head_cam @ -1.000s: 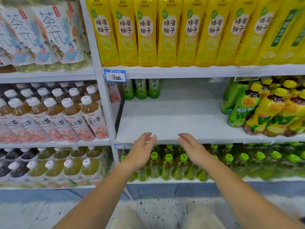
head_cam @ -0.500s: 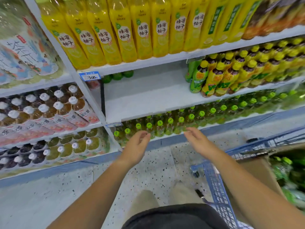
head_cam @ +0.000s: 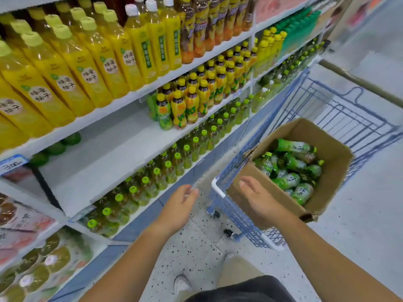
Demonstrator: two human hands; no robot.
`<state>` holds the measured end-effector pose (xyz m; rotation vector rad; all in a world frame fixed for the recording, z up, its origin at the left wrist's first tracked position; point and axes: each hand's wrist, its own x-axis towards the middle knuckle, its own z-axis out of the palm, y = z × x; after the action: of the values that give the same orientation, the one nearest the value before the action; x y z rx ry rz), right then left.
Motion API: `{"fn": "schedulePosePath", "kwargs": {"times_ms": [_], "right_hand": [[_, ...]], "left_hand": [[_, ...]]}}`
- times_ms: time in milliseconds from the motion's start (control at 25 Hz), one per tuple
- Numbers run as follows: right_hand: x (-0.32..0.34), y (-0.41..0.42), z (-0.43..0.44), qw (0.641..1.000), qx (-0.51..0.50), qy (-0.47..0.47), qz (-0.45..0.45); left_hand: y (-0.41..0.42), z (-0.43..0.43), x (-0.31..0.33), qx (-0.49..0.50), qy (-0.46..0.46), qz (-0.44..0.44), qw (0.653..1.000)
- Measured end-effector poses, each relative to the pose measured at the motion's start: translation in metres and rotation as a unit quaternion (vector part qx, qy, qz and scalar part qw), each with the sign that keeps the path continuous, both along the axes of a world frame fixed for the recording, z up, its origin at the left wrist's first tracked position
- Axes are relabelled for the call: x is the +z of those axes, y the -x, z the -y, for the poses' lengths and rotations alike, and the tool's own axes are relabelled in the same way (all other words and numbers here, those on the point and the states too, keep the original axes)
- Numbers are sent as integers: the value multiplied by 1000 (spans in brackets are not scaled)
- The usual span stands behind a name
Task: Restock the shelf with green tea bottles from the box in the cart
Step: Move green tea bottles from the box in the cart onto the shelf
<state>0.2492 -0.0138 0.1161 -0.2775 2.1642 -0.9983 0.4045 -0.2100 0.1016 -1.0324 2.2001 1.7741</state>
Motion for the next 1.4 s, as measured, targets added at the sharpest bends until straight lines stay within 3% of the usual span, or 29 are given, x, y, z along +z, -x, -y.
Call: {"fn": "schedulePosePath", "kwargs": {"times_ms": [160,360,840,1040,1240,1400], "right_hand": [[9,27,-53,998,-50,-21,-17],[-8,85,-112,995,-100,-25,-8],[-96,228,-201,978,-150,-70,126],[-133,229,-179,950,-235,-60,198],[-175,220,-148,887,-374,-17,271],[-197,230,-135,848,-443,-21,288]], "left_hand": [[52,-42,15,-67,-23,-20,997],[138,-87,9,-160,-20,39,986],[333,-174,-37,-200,-38,165,965],[374,-161,-74,-253,3,216,943],[391,-147,-126,-326,19,330,886],[398,-151,-149,-288,33,351,890]]}}
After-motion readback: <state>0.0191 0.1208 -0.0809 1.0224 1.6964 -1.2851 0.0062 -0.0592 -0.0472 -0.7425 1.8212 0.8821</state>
